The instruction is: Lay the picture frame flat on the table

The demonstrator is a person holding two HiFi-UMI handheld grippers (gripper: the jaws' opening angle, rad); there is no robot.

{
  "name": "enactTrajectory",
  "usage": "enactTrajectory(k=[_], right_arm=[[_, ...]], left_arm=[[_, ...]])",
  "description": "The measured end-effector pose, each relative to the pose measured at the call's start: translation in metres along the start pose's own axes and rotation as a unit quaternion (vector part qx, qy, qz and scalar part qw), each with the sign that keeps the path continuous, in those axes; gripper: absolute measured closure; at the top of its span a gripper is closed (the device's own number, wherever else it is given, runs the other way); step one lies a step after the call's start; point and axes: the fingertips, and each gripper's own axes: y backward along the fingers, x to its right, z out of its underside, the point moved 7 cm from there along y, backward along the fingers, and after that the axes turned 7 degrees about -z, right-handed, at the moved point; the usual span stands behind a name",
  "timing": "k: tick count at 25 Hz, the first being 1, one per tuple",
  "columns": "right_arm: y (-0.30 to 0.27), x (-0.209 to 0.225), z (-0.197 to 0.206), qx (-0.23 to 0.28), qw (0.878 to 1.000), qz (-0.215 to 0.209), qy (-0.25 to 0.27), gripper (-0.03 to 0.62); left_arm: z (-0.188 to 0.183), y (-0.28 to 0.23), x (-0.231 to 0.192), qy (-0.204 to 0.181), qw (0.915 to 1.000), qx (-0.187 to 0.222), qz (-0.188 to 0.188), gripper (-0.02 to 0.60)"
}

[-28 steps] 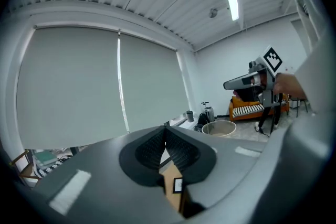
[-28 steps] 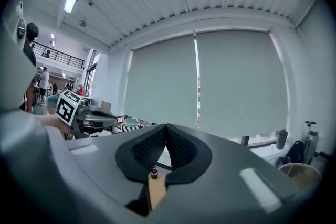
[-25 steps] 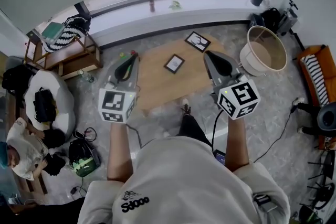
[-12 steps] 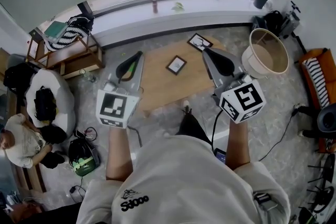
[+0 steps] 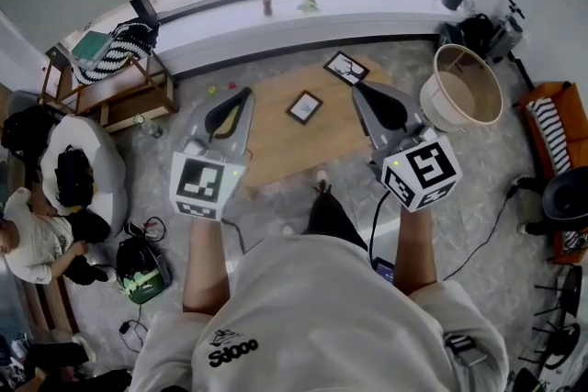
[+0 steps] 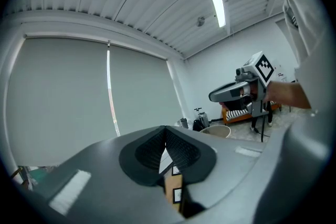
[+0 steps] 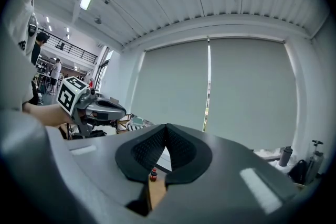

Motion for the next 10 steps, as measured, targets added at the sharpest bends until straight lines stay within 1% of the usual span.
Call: enactTrajectory(k=[10], right_arm=[[-0.003, 0.007, 0.013, -0.010, 1.000, 0.004, -0.009, 0.592]], left_arm=[[0.010, -0.008, 0.006, 0.004, 0.9999, -0.008, 0.006, 0.571]])
